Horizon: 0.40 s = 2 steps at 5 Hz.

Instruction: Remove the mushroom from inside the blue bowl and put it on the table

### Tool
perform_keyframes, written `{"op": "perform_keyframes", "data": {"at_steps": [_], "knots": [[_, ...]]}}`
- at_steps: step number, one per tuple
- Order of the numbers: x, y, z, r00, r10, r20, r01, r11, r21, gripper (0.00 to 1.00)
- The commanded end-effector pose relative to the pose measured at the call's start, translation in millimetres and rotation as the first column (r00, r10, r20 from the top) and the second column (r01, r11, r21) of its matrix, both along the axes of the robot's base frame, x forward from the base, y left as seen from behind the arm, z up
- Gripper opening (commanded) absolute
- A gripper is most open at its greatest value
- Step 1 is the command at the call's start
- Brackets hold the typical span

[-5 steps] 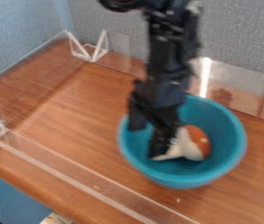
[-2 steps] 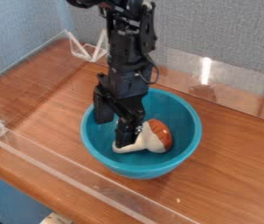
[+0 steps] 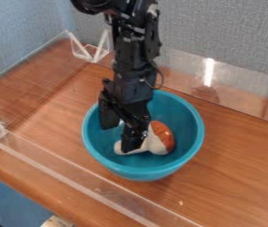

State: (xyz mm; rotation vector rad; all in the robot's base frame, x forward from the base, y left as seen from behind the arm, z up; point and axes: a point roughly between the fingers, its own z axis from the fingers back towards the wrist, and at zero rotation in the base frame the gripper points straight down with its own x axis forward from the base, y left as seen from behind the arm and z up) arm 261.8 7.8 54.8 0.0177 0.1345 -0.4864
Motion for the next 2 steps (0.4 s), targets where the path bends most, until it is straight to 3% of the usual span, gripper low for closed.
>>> {"op": "perform_keyframes", "data": {"at_steps": [1,2], "knots": [[10.9,2.0,6.1,0.999,0.017,0.042,-0.017,1.000,-0.005,1.00],[12.5,-0.9,2.2,0.999,0.017,0.037,-0.017,1.000,-0.015,1.00]]}}
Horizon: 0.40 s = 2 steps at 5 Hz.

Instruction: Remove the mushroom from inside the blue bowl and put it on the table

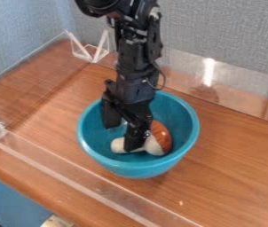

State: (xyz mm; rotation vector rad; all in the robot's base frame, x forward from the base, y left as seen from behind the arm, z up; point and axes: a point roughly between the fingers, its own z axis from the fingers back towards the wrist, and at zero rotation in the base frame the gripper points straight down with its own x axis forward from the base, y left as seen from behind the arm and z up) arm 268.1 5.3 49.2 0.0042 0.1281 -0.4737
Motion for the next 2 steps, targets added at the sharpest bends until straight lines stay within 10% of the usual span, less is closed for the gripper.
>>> {"op": "perform_keyframes", "data": {"at_steps": [1,2], "knots": [[7.0,1.0,3.8,1.000,0.004,0.031,-0.003,1.000,-0.007,1.00],[7.6,1.0,-0.4,1.000,0.004,0.026,-0.004,1.000,-0.012,1.00]]}}
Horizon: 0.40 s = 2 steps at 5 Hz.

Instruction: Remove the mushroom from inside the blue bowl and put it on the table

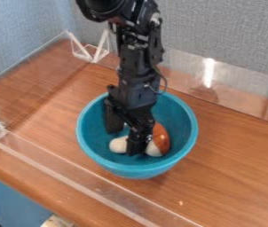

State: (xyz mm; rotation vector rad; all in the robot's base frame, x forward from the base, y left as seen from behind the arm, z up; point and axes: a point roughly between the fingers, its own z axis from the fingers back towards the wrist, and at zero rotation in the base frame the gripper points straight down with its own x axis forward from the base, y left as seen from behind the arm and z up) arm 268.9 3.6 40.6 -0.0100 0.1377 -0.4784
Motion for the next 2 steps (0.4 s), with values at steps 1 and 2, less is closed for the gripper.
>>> {"op": "perform_keyframes", "data": {"at_steps": [1,2], "knots": [[6.6,2.5,7.3,0.999,0.005,0.039,-0.004,1.000,-0.003,0.00],[6.1,2.4,11.0,0.999,-0.007,0.043,0.007,1.000,-0.006,0.00]]}}
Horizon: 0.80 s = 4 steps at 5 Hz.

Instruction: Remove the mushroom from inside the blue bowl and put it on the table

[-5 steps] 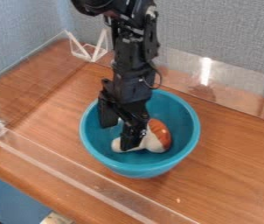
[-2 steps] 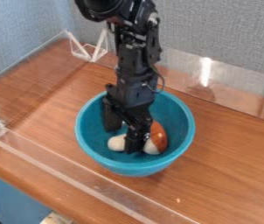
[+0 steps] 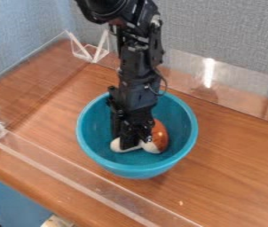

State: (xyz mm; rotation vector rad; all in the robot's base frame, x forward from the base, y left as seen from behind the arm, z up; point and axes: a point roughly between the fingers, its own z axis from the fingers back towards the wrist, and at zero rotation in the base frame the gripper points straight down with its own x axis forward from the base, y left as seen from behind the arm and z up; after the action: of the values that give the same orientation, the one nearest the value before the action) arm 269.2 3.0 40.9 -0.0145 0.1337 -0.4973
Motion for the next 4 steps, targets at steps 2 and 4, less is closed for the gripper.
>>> {"op": "perform_keyframes", "data": {"at_steps": [2,4], "knots": [[4.8,6,40.6,0.997,0.011,0.082,-0.010,1.000,-0.015,0.00],[2.8,35,94.6,0.989,0.067,0.133,-0.067,0.998,0.000,0.00]]}}
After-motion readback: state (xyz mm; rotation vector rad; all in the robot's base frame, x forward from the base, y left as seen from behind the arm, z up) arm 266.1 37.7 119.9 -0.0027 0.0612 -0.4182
